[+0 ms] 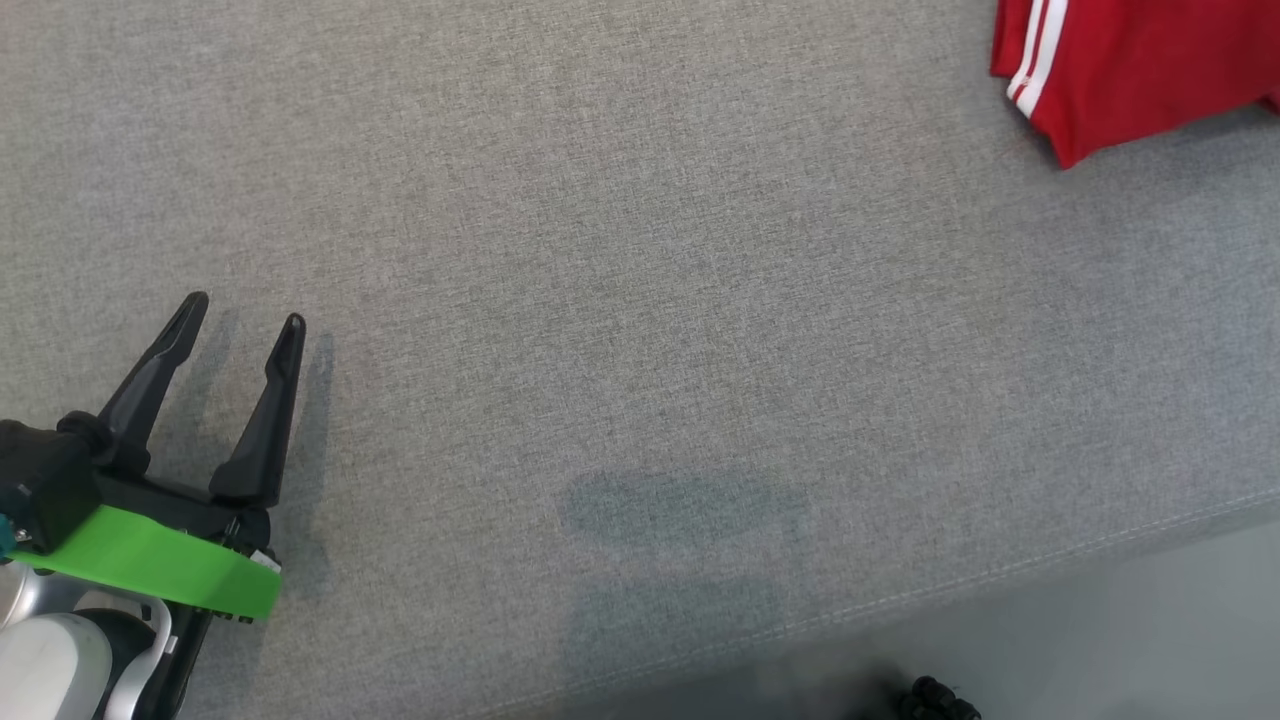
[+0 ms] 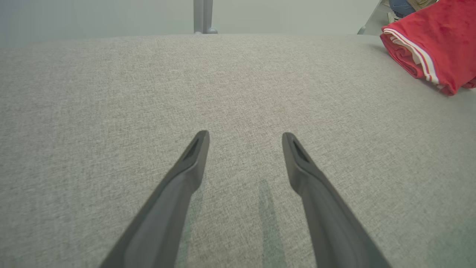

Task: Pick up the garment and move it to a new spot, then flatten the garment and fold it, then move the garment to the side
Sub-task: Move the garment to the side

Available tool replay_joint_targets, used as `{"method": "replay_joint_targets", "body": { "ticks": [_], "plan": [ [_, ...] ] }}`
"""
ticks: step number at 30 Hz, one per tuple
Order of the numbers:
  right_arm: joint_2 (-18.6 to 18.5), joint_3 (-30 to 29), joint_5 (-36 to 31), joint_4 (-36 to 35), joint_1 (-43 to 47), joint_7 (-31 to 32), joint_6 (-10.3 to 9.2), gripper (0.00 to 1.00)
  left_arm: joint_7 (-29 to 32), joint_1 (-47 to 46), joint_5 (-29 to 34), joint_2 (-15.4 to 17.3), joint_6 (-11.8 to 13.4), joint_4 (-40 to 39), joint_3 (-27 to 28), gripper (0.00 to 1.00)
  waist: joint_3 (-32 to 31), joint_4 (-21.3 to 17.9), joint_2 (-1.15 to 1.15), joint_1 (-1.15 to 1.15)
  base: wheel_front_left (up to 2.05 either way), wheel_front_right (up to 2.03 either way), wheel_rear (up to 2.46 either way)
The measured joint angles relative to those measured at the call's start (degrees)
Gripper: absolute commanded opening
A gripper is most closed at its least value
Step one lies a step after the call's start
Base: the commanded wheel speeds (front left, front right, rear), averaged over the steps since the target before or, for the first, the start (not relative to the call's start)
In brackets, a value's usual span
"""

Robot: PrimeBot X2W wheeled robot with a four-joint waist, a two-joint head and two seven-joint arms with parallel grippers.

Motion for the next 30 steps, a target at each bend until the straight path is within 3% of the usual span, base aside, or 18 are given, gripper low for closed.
{"method": "replay_joint_targets", "body": {
  "ticks": [23, 25, 26, 30],
  "plan": [
    [1.7, -7.5, -4.0, 14.2, 1.4, -13.3, -0.93, 0.00, 3.6, -1.3, 0.8, 1.1, 0.0, -2.4, -1.2, 1.00, 4.1, 2.4, 0.00, 0.00, 0.00, 0.00, 0.00],
    [2.1, -7.9, -5.3, 16.1, 2.4, -15.5, -0.93, 0.49, 3.6, -1.3, 0.8, 1.2, 0.0, -2.4, -1.2, 1.00, 4.4, 2.7, 0.00, -0.01, 0.00, 0.00, 0.00],
    [2.3, -8.3, -5.8, 17.1, 2.8, -16.5, -0.93, 1.00, 3.6, -1.3, 0.8, 1.2, 0.0, -2.4, -1.1, 1.00, 4.5, 2.8, 0.00, 0.00, 0.00, 0.00, 0.00],
    [3.0, -8.7, -9.2, 20.5, 3.4, -20.4, -0.93, 1.00, 3.6, -1.3, 0.8, 1.1, 0.0, -2.5, -0.6, 1.00, 4.7, 3.1, 0.00, 0.00, 0.00, 0.00, 0.00]
  ]
}}
